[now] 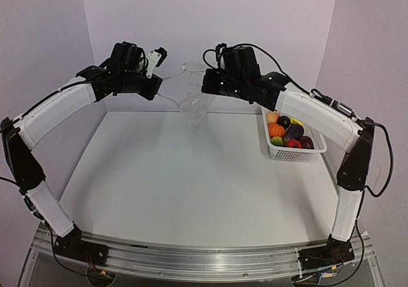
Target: Place the food in the zip-top bag and seal the zipper
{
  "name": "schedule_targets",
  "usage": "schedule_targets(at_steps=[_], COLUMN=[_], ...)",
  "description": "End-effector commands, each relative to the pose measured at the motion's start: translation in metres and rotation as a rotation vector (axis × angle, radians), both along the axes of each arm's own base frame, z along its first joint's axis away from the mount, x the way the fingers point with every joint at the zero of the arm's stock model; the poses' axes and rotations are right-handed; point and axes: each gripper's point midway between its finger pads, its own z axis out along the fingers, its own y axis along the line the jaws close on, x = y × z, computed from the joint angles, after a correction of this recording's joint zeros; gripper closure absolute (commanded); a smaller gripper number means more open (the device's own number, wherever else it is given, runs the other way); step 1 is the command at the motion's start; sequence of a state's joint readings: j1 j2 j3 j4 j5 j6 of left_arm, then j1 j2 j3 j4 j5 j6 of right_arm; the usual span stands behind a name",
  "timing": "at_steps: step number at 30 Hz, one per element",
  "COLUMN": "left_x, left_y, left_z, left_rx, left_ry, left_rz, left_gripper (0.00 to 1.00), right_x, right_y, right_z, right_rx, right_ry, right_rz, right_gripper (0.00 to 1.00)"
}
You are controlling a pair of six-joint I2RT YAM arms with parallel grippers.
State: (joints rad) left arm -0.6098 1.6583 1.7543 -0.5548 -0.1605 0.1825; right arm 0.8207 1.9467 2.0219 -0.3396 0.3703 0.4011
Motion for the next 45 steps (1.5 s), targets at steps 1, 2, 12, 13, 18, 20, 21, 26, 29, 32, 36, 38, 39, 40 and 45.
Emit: schedule_targets(at_steps=[1, 2, 12, 13, 18, 20, 21, 26, 29, 32, 36, 38, 39, 40, 45], left_x=[-0.001, -0.003, -0.024, -0.026, -0.031, -0.033, -0.034, -0.034, -0.033, -0.023, -0.018, -0.028, -0.031, -0.033, -0.026], left_y=[0.012, 0.009, -0.014, -0.015, -0.026, -0.031, -0.033, -0.030, -0.020, -0.005, -0.001, -0.018, -0.022, -0.025, -0.025], left_z=[-0.033, -0.038, -0.081, -0.084, -0.086, -0.088, -0.090, -0.088, -0.082, -0.072, -0.053, -0.052, -0.054, -0.058, -0.078], left_rx=[0.013, 0.006, -0.068, -0.070, -0.086, -0.089, -0.089, -0.091, -0.091, -0.063, 0.044, 0.091, 0.111, 0.126, 0.190], left_ry=[0.072, 0.091, 0.307, 0.320, 0.363, 0.388, 0.400, 0.401, 0.393, 0.369, 0.276, 0.243, 0.235, 0.238, 0.278], left_rz=[0.033, 0.014, -0.133, -0.148, -0.244, -0.267, -0.276, -0.258, -0.198, -0.073, 0.029, -0.003, -0.004, -0.006, 0.034], left_gripper=[0.93, 0.86, 0.47, 0.45, 0.42, 0.44, 0.47, 0.99, 1.00, 1.00, 1.00, 1.00, 1.00, 1.00, 1.00], right_x=[-0.047, -0.054, -0.069, -0.071, -0.082, -0.084, -0.086, -0.077, -0.063, -0.046, -0.038, -0.043, -0.046, -0.051, -0.071], right_y=[0.039, 0.045, 0.059, 0.060, 0.068, 0.069, 0.070, 0.054, 0.036, 0.018, 0.018, 0.030, 0.034, 0.037, 0.021], right_z=[-0.050, -0.052, -0.066, -0.067, -0.074, -0.077, -0.077, -0.087, -0.098, -0.113, -0.117, -0.114, -0.112, -0.108, -0.085], right_rx=[-0.203, -0.198, -0.148, -0.148, -0.147, -0.140, -0.137, -0.070, -0.079, -0.038, -0.011, -0.009, -0.011, -0.007, 0.018], right_ry=[0.057, 0.066, 0.138, 0.141, 0.171, 0.184, 0.191, 0.279, 0.304, 0.378, 0.411, 0.407, 0.401, 0.399, 0.382], right_rz=[0.075, 0.086, 0.156, 0.173, 0.248, 0.261, 0.273, 0.258, 0.222, 0.192, 0.243, 0.328, 0.366, 0.404, 0.500], right_gripper=[1.00, 1.00, 1.00, 1.00, 1.00, 1.00, 1.00, 1.00, 1.00, 1.00, 1.00, 0.95, 0.89, 0.83, 0.48])
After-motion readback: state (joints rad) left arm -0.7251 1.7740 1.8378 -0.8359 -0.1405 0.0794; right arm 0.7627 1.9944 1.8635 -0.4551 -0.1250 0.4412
